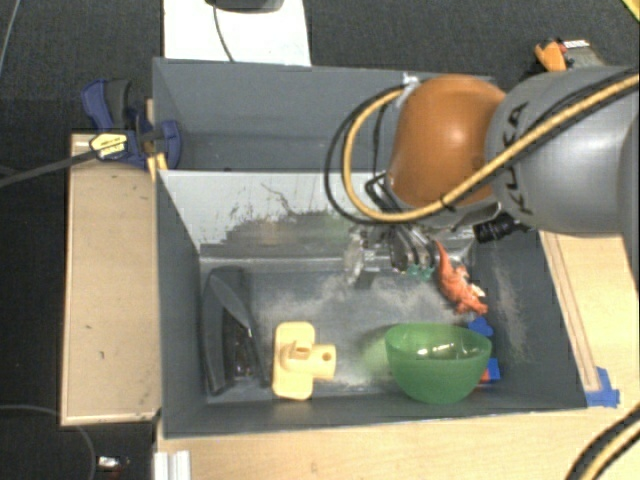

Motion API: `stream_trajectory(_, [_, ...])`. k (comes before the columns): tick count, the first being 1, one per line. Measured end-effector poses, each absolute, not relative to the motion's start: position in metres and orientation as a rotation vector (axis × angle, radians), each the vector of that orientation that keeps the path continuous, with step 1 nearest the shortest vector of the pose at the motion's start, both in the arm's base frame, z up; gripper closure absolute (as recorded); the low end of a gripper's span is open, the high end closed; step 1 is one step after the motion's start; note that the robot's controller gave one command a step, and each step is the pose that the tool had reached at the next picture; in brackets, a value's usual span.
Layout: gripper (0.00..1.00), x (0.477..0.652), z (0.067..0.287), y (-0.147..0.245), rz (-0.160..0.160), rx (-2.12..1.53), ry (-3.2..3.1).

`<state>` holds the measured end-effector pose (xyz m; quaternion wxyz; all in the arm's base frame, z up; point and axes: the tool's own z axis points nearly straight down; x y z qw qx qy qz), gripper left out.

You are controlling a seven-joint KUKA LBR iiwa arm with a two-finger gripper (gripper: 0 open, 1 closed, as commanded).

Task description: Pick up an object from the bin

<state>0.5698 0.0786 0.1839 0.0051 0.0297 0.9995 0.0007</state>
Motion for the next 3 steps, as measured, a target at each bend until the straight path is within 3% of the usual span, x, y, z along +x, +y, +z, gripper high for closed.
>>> stream_trajectory(2, [1.0, 0.581, 0.174, 0.093, 0.006, 0.096, 3.125])
stream_trajectory(3, [1.0, 0.581, 0.115, 0.091, 0.005, 0.098, 3.126])
